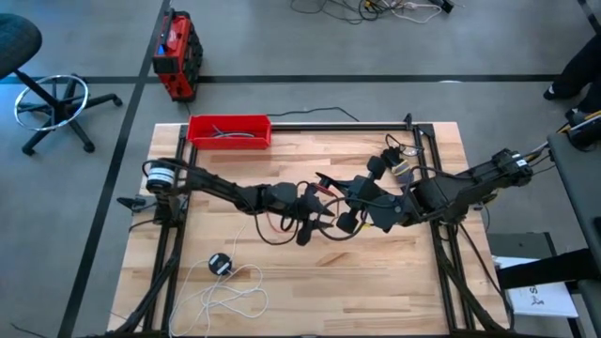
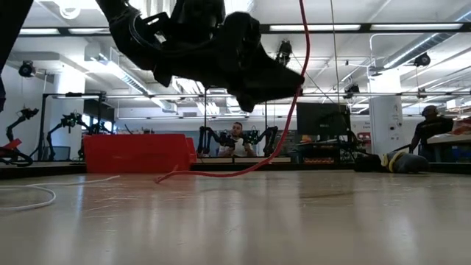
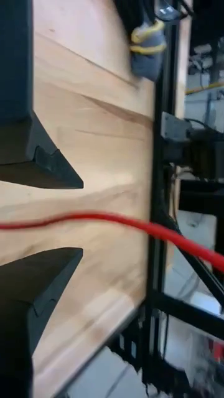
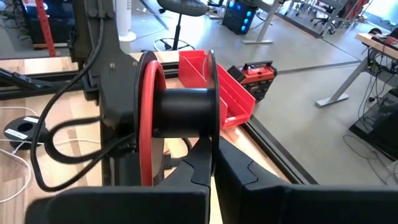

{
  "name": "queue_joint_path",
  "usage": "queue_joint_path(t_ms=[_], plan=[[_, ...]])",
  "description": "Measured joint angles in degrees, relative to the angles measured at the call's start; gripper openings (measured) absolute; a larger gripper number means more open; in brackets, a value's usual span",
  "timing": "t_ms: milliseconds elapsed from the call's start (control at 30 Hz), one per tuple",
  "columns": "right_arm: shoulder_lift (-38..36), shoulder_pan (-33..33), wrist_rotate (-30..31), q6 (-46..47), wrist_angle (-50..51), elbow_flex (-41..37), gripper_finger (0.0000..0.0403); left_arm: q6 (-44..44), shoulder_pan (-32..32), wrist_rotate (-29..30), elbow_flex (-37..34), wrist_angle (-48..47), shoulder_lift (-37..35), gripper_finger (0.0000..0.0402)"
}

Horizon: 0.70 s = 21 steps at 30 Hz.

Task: Coil cords
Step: Coil the red wire onto the black spool

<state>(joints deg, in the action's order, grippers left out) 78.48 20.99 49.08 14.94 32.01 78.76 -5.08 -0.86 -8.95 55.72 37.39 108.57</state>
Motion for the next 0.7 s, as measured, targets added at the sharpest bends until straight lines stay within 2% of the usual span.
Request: queue_joint_path(t_ms=[100,200,333,400,567,700], plan=[[0.0,0.0,0.0,-0.04,-0.17,0.0,0.0,-0.32,0.0,3.6,0.0,0.02,1.48,0.0128],[0.0,0.0,0.0,-0.02,-0.17,0.0,0.0,-0.49,0.04,4.0,0.0,-0.33,2.21,0.01],[0.0,0.02,0.0,-0.11,-0.15,0.0,0.0,-0.55,0.32,4.63,0.0,-3.11,1.32,0.0036],[-0.01,0.12,-0.03,-0.09,-0.03,0.0,0.0,-0.29,0.77,7.28,0.0,-8.11,-0.27,0.0011],[-0.07,0.57,-0.19,0.12,2.61,0.02,0.0,1.91,2.44,15.31,-0.07,-24.79,-7.12,0.0015],[-0.09,0.77,-0.23,1.74,4.7,0.02,0.0,3.12,3.71,24.1,-0.25,-38.83,-14.97,0.0005]])
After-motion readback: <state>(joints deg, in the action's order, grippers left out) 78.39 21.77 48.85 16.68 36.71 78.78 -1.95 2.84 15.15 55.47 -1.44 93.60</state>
